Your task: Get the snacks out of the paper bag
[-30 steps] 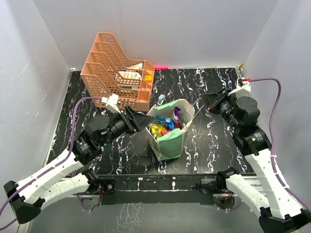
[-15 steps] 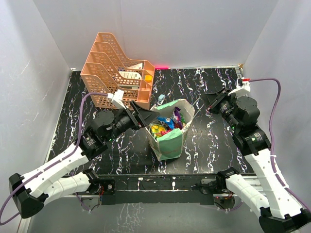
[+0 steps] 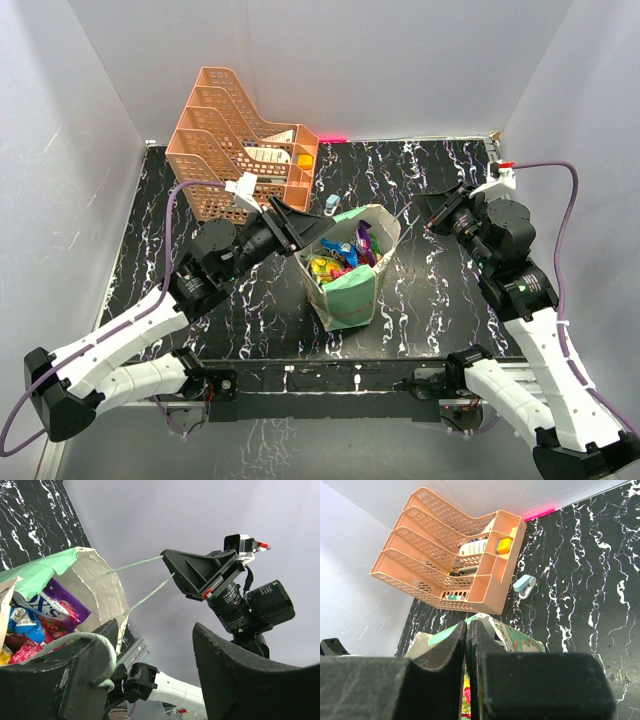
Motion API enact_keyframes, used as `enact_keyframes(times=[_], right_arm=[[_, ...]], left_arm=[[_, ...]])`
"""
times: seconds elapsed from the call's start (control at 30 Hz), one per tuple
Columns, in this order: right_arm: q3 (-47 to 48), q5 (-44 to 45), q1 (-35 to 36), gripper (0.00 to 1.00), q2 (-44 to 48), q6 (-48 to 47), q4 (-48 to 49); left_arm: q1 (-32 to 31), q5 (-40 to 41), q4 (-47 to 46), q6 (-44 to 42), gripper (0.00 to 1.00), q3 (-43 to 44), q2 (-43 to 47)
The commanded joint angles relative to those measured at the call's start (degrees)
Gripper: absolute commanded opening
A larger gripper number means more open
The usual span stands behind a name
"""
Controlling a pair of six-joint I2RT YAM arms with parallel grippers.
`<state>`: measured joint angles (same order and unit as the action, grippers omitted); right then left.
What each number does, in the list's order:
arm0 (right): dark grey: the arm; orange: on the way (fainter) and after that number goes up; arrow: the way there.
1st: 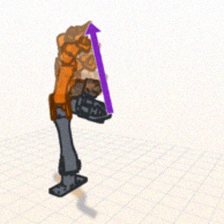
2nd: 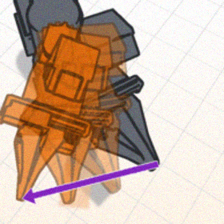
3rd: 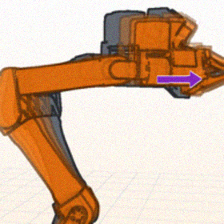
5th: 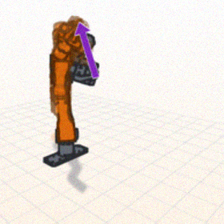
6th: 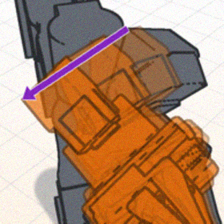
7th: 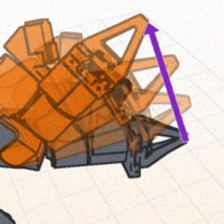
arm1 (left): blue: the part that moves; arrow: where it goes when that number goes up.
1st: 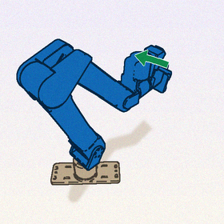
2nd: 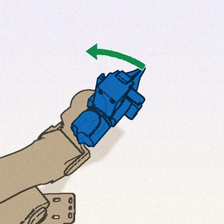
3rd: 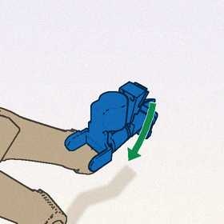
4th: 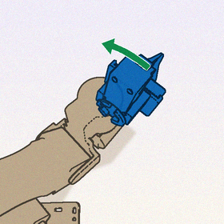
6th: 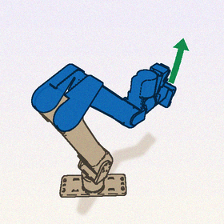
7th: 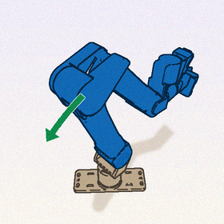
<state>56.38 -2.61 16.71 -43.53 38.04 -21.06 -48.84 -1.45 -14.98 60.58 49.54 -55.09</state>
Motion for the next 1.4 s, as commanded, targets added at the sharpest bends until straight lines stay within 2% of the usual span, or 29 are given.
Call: enact_keyframes(times=[0.0, 0.13, 0.27, 0.5, 0.7, 0.83, 0.93, 1.03, 1.1, 1.17, 1.37], right_arm=[[0.8, 0.6, -0.5, 0.07, 1.7, 0.6, 5.4], [0.9, 0.7, -0.5, 0.07, 2.1, 0.5, 5.2], [0.9, 0.4, -0.5, 0.07, 2.2, 0.5, 5.1], [1.1, -1.1, -0.5, 0.07, 2.3, -0.4, 4.4], [3.2, -9.0, -0.5, 0.07, 0.4, -4.5, 4.5], [5.0, -18.4, -0.5, 0.07, -2.8, -5.4, 7.0], [4.8, -26.1, -0.5, 0.07, -5.9, -1.5, 12.9], [2.5, -30.2, 0.1, 0.07, -9.2, 5.9, 21.6], [0.6, -30.1, 2.1, 0.07, -11.1, 9.8, 27.7], [-0.1, -27.8, 7.2, 0.07, -13.6, 12.0, 31.9], [1.2, -18.5, 22.6, 0.07, -22.3, 11.8, 36.0]], left_arm=[[0.2, -1.5, -2.8, -0.2, 0.57, 3.5, -0.3], [0.2, 0.1, 0.3, -2.8, 0.52, 6.1, 0.0], [0.2, 2.2, 6.5, -3.9, 0.28, 9.8, -1.1], [0.2, 7.0, 17.0, -7.3, 0.00, 16.5, -3.0], [0.3, 15.9, 34.2, -18.9, 0.00, 31.0, -5.6], [0.4, 26.4, 43.8, -26.0, 0.00, 38.4, -6.3], [0.4, 31.3, 47.1, -31.7, 0.00, 43.4, -7.1], [0.4, 35.1, 49.1, -36.7, 0.00, 47.8, -7.9], [0.4, 37.7, 50.5, -39.6, 0.00, 50.0, -8.2], [0.4, 39.9, 51.1, -42.5, 0.00, 51.0, -7.8], [0.4, 46.0, 50.4, -50.4, 0.00, 49.8, -5.6]])
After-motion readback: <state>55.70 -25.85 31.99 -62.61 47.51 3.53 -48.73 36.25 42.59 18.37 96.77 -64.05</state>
